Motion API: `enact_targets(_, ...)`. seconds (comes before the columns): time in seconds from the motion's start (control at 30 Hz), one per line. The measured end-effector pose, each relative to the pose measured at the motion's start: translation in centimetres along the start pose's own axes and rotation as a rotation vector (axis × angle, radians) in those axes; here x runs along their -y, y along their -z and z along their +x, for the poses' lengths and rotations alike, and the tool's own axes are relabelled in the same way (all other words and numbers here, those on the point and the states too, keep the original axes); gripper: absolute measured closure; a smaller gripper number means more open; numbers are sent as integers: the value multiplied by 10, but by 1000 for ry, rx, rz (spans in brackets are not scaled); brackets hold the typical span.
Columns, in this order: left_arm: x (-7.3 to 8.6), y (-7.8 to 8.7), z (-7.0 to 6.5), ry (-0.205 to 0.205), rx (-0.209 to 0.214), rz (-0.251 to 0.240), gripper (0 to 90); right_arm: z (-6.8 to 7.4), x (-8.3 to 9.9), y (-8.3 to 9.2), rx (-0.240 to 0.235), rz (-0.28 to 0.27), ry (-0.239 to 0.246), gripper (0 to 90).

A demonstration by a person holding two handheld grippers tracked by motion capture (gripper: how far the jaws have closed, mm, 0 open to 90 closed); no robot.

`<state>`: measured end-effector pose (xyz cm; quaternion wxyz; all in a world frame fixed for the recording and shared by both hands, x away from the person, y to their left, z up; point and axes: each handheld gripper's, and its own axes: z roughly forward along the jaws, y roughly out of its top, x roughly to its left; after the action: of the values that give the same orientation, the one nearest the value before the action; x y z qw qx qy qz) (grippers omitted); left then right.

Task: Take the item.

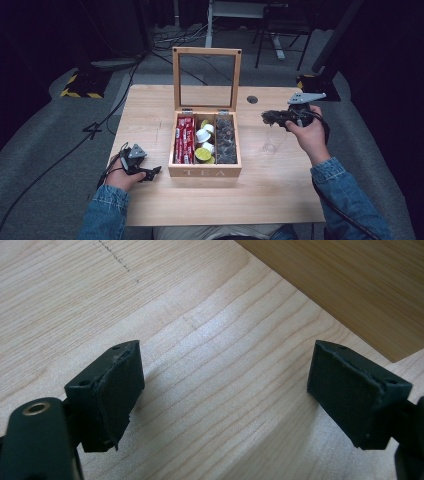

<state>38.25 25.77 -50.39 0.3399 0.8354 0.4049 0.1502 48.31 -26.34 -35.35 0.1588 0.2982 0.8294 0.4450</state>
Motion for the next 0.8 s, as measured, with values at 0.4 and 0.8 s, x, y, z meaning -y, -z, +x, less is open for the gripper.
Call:
enact_targets(0.4, 0, 0, -1, -2, -5, 2, 155, -12, 17, 7, 59, 49, -8, 774)
enact_targets(0.8, 0, 0, -1, -2, -5, 2, 155, -13, 31, 2, 61, 146, -2, 774)
